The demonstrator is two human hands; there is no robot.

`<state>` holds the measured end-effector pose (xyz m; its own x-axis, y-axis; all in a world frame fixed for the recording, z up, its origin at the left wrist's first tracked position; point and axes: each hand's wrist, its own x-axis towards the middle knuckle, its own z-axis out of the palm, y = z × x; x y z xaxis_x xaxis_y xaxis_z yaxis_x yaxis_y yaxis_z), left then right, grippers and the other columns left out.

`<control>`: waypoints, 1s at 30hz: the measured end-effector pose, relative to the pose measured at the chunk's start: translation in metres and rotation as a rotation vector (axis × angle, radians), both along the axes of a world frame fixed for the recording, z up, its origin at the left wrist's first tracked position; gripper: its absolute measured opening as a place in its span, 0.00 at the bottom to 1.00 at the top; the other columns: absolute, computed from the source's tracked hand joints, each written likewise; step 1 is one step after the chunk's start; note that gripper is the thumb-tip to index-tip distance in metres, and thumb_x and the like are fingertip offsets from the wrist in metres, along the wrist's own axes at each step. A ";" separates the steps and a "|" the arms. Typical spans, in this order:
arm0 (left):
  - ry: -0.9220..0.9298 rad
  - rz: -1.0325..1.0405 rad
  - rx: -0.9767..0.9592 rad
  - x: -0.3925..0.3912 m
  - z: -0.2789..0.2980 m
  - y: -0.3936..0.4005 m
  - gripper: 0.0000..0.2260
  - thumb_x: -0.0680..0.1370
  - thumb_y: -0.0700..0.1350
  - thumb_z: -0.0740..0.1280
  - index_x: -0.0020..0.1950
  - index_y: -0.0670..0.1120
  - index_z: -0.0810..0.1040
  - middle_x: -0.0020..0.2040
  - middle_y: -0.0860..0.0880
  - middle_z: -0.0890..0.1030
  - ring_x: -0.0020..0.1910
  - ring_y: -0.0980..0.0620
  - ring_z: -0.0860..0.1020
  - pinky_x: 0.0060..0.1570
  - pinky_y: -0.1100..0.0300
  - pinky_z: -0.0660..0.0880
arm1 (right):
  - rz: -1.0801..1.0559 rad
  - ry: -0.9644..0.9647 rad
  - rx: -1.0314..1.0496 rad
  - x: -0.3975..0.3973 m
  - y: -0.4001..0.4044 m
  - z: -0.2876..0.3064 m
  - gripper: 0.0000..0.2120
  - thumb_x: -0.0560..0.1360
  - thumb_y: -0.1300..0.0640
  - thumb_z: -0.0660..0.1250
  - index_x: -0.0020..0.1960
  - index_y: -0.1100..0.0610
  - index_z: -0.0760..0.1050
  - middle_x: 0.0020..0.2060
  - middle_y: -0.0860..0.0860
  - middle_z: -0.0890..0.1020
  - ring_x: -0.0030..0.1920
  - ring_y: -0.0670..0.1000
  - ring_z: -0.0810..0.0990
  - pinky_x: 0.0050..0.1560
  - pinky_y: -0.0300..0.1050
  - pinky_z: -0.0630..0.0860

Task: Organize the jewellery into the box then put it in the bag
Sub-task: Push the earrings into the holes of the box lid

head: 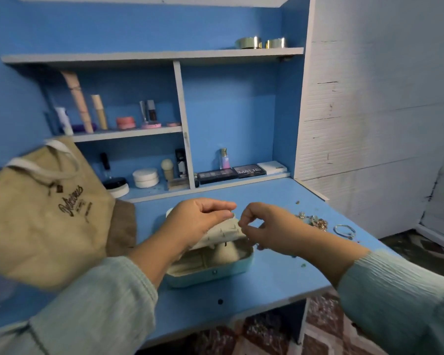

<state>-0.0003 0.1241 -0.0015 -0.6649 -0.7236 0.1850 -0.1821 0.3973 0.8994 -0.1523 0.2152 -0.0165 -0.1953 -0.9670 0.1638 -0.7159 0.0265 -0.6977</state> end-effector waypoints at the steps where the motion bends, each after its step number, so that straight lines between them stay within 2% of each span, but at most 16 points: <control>1: 0.028 0.016 0.004 0.006 -0.002 0.002 0.06 0.74 0.40 0.70 0.45 0.52 0.82 0.41 0.62 0.81 0.36 0.74 0.76 0.38 0.81 0.68 | 0.002 0.023 -0.009 0.004 -0.001 -0.001 0.08 0.76 0.57 0.63 0.40 0.46 0.70 0.43 0.41 0.76 0.38 0.47 0.80 0.43 0.40 0.78; 3: 0.075 0.043 -0.001 0.016 -0.005 0.003 0.08 0.74 0.38 0.69 0.43 0.52 0.81 0.40 0.60 0.81 0.35 0.74 0.76 0.37 0.81 0.68 | -0.014 0.069 -0.024 0.011 -0.002 -0.003 0.08 0.76 0.57 0.63 0.40 0.46 0.70 0.45 0.42 0.76 0.36 0.39 0.75 0.36 0.30 0.70; 5: 0.111 0.065 -0.003 0.023 -0.008 0.002 0.09 0.74 0.38 0.69 0.42 0.52 0.81 0.39 0.59 0.82 0.36 0.72 0.77 0.39 0.80 0.69 | -0.065 0.058 -0.050 0.014 -0.005 -0.004 0.08 0.75 0.57 0.63 0.40 0.46 0.70 0.45 0.41 0.76 0.34 0.38 0.72 0.32 0.30 0.66; 7: 0.132 0.089 -0.008 0.029 -0.010 -0.001 0.09 0.75 0.39 0.69 0.42 0.54 0.81 0.36 0.60 0.83 0.38 0.70 0.78 0.40 0.79 0.70 | -0.129 0.005 -0.094 0.016 -0.007 -0.005 0.08 0.75 0.57 0.63 0.39 0.48 0.71 0.44 0.42 0.78 0.34 0.41 0.74 0.29 0.33 0.68; 10: 0.181 0.122 -0.010 0.034 -0.013 -0.007 0.09 0.75 0.40 0.69 0.43 0.56 0.80 0.40 0.58 0.84 0.42 0.66 0.80 0.45 0.75 0.72 | -0.191 -0.063 -0.150 0.018 -0.012 -0.002 0.07 0.75 0.57 0.62 0.39 0.48 0.71 0.43 0.45 0.80 0.38 0.46 0.78 0.30 0.34 0.71; 12: 0.233 0.165 -0.017 0.036 -0.015 -0.011 0.07 0.74 0.42 0.70 0.43 0.56 0.80 0.42 0.54 0.85 0.45 0.62 0.81 0.50 0.68 0.74 | -0.200 -0.065 -0.159 0.020 -0.017 -0.001 0.07 0.76 0.57 0.62 0.40 0.48 0.71 0.42 0.47 0.82 0.42 0.49 0.80 0.33 0.35 0.72; 14: 0.295 0.222 -0.032 0.039 -0.016 -0.015 0.06 0.73 0.42 0.71 0.41 0.55 0.80 0.42 0.53 0.85 0.46 0.59 0.81 0.52 0.63 0.74 | -0.204 -0.041 -0.176 0.022 -0.024 0.000 0.08 0.76 0.58 0.62 0.40 0.48 0.70 0.43 0.47 0.81 0.45 0.49 0.80 0.36 0.32 0.70; 15: 0.317 0.244 -0.047 0.040 -0.016 -0.017 0.06 0.73 0.42 0.71 0.40 0.54 0.80 0.41 0.55 0.84 0.45 0.59 0.81 0.51 0.64 0.74 | -0.205 -0.032 -0.190 0.022 -0.029 0.000 0.08 0.76 0.59 0.62 0.40 0.48 0.70 0.44 0.46 0.80 0.46 0.48 0.79 0.36 0.29 0.68; 18: 0.282 0.331 -0.154 0.041 -0.019 -0.022 0.07 0.73 0.43 0.71 0.39 0.56 0.79 0.40 0.63 0.82 0.43 0.67 0.78 0.43 0.76 0.70 | -0.203 0.016 -0.232 0.023 -0.042 0.002 0.06 0.75 0.60 0.63 0.42 0.51 0.73 0.47 0.47 0.76 0.48 0.49 0.78 0.36 0.23 0.65; 21: 0.261 0.414 -0.338 0.040 -0.030 -0.034 0.11 0.71 0.42 0.73 0.37 0.59 0.78 0.40 0.62 0.79 0.46 0.69 0.74 0.45 0.80 0.64 | -0.175 0.021 -0.274 0.020 -0.056 0.003 0.05 0.74 0.63 0.63 0.41 0.55 0.75 0.48 0.49 0.76 0.53 0.48 0.75 0.42 0.21 0.65; 23: 0.173 0.485 -0.440 0.038 -0.038 -0.044 0.09 0.70 0.44 0.74 0.38 0.59 0.79 0.44 0.62 0.73 0.47 0.67 0.71 0.46 0.81 0.61 | -0.150 0.014 -0.301 0.019 -0.065 0.002 0.08 0.73 0.64 0.64 0.39 0.53 0.74 0.47 0.49 0.76 0.51 0.47 0.74 0.48 0.25 0.69; 26: 0.050 0.566 -0.461 0.033 -0.051 -0.059 0.04 0.70 0.46 0.74 0.43 0.54 0.83 0.45 0.61 0.67 0.47 0.64 0.68 0.47 0.77 0.62 | -0.156 0.030 -0.347 0.017 -0.077 -0.002 0.08 0.73 0.65 0.64 0.38 0.53 0.73 0.47 0.50 0.75 0.49 0.47 0.73 0.55 0.40 0.71; 30: -0.093 0.611 -0.423 0.028 -0.063 -0.076 0.04 0.70 0.48 0.73 0.45 0.55 0.82 0.50 0.56 0.66 0.57 0.52 0.68 0.57 0.55 0.68 | -0.159 0.014 -0.376 0.014 -0.091 -0.011 0.05 0.73 0.66 0.65 0.41 0.57 0.75 0.50 0.48 0.70 0.57 0.49 0.71 0.59 0.43 0.71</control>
<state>0.0282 0.0480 -0.0645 -0.1936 -0.8489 0.4919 -0.5490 0.5093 0.6628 -0.1379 0.1243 -0.0280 -0.3326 -0.7972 0.5038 -0.7329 -0.1177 -0.6701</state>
